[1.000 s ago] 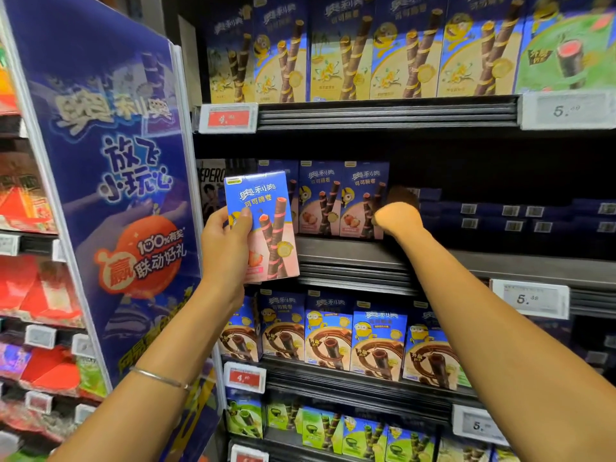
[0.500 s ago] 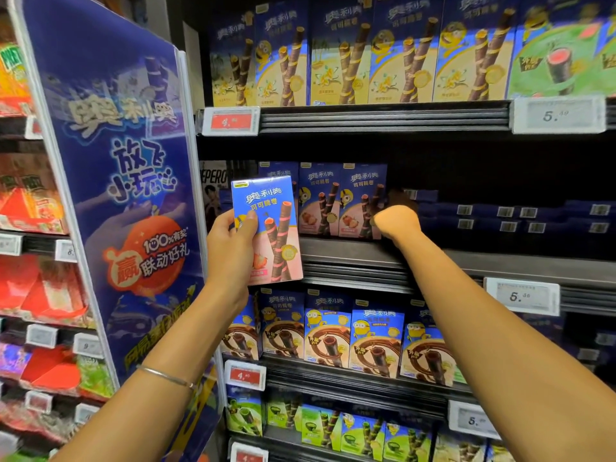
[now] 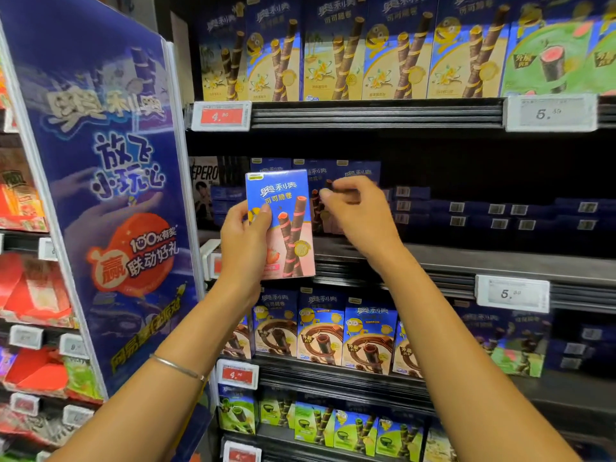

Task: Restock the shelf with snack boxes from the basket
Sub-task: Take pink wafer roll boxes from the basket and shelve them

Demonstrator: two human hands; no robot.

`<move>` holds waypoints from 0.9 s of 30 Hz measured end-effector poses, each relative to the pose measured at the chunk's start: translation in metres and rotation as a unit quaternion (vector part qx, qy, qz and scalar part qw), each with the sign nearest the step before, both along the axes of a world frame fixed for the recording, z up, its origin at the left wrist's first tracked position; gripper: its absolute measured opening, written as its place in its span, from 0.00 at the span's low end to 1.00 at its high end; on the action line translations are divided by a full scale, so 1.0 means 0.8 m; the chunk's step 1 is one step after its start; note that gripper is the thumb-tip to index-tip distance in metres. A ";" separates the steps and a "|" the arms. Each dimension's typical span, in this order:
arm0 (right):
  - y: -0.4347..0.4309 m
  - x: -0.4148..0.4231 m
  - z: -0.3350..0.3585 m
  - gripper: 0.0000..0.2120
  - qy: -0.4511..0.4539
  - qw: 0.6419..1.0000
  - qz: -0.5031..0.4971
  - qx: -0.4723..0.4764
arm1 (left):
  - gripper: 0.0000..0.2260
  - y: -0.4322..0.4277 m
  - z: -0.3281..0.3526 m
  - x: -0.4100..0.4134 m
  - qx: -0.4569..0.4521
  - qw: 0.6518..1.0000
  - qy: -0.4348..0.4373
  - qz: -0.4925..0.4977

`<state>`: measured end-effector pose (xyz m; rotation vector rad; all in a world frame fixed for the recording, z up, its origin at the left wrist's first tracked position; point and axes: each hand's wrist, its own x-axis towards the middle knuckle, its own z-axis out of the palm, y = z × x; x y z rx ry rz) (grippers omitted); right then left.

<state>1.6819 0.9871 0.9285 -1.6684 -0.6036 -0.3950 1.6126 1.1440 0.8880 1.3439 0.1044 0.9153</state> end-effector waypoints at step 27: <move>-0.150 0.093 0.004 0.16 0.056 0.975 -0.212 -0.047 | 0.28 0.031 0.053 0.102 0.350 0.861 0.290 0.230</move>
